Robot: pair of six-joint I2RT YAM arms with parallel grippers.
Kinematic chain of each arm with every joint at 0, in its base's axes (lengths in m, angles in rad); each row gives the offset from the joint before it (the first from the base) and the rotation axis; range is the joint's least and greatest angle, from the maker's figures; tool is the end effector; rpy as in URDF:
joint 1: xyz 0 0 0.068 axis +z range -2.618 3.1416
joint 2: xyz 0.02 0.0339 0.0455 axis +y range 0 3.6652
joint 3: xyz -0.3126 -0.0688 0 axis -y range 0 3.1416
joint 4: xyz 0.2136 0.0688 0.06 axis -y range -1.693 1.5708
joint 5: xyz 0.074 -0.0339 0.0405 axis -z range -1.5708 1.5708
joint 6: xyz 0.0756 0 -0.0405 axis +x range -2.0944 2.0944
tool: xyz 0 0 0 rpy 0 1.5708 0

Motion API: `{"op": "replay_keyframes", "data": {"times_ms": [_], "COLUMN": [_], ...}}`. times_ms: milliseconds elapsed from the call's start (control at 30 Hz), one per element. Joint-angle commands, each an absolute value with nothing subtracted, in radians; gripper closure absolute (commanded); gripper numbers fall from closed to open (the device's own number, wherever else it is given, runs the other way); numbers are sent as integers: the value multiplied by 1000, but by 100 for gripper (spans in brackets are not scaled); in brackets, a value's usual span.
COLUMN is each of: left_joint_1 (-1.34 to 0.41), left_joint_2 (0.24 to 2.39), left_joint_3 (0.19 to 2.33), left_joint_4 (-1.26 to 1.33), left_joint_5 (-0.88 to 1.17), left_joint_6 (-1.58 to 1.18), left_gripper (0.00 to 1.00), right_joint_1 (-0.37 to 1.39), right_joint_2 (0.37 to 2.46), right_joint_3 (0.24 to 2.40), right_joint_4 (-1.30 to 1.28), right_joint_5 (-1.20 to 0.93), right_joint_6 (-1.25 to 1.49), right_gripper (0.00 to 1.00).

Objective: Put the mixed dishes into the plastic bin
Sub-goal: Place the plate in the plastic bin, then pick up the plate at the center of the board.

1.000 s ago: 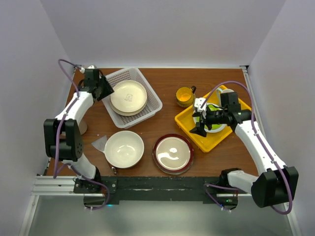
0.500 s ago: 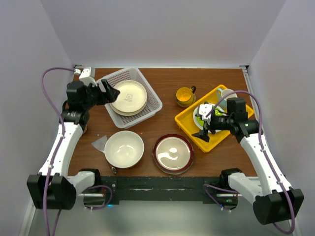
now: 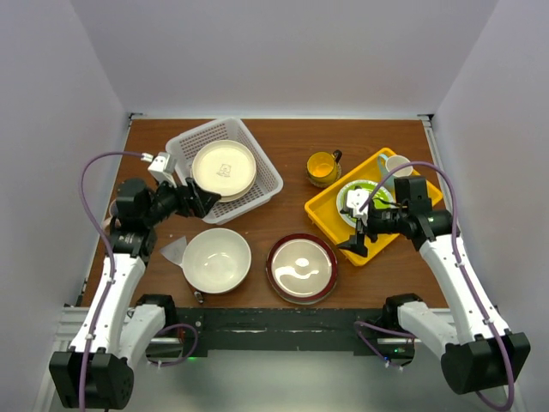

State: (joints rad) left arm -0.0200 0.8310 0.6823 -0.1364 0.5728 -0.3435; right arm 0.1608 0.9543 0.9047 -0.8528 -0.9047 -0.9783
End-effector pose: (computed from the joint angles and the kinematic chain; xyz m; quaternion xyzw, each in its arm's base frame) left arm 0.1605 -0.0442 0.3334 0.0435 0.7850 -0.3263 0.5247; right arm 0.1192 0.0795 0.3232 -0.5789 0.6382 0.2616 0.4348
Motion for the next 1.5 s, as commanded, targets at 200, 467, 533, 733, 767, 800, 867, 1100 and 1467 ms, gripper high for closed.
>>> {"op": "replay_keyframes", "data": {"times_ms": [200,467,533,733,767,800,867,1100,1467], "left_joint_1": [-15,-15,-15,-15,-15,-15,-17,-15,-15], "left_joint_2": [798,793,795,767,765,764,759,767,776], "left_joint_3": [611,618,618,615,615,614,614,614,614], "left_joint_4": [-23,-17,-17,-15,-15,-15,-17,-15,-15], "left_joint_5": [669,676,689,703,701,701,701,703,693], "left_joint_6": [-299,-299,-298,-305,-304,-305,-305,-304,-299], "left_gripper": [2,0,0,0,0,0,0,0,0], "right_joint_1": [156,158,158,156,158,156,156,170,241], "right_joint_2": [950,1021,1029,1020,1026,1038,1045,1032,1002], "right_joint_3": [879,890,900,905,914,919,923,920,893], "right_joint_4": [-844,-877,-884,-842,-847,-850,-851,-879,-891], "right_joint_5": [-988,-966,-951,-925,-923,-923,-925,-914,-845], "right_joint_6": [-991,-1060,-1066,-1045,-1045,-1046,-1046,-1095,-1144], "right_gripper": [2,2,2,2,2,2,2,2,2]}}
